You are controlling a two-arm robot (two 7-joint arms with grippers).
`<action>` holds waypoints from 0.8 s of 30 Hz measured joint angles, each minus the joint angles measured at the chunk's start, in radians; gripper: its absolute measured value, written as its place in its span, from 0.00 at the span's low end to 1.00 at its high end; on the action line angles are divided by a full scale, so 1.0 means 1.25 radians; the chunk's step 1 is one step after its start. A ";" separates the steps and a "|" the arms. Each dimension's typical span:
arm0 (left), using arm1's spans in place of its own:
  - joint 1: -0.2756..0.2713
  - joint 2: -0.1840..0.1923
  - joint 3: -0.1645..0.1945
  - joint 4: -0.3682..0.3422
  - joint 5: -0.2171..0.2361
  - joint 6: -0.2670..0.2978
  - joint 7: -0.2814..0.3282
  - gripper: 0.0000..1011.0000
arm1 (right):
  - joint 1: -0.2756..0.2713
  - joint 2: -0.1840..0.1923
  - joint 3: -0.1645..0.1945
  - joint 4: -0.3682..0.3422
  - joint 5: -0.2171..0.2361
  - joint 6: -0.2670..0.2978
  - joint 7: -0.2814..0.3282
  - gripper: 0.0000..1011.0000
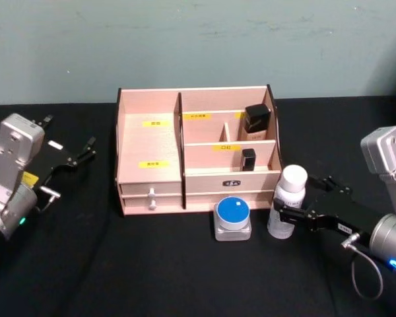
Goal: Pick up the facial cleanser and watermelon frost from the table and place them into the tiered storage box.
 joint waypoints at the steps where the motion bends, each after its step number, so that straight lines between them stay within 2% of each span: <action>1: 0.000 0.000 0.000 0.000 0.000 0.000 0.000 0.99 | 0.002 -0.001 -0.001 0.002 -0.002 -0.001 0.002 0.99; 10: 0.000 0.000 0.000 0.000 0.000 0.000 0.000 0.99 | 0.025 -0.015 -0.014 0.028 -0.019 -0.003 0.013 0.99; 19: 0.000 0.000 0.000 0.000 0.000 0.000 0.000 0.99 | 0.023 -0.014 -0.013 0.027 -0.019 -0.002 0.013 0.99; 24: 0.000 0.000 0.000 0.000 0.000 0.000 0.000 0.99 | 0.022 -0.013 -0.012 0.025 -0.018 -0.002 0.013 0.90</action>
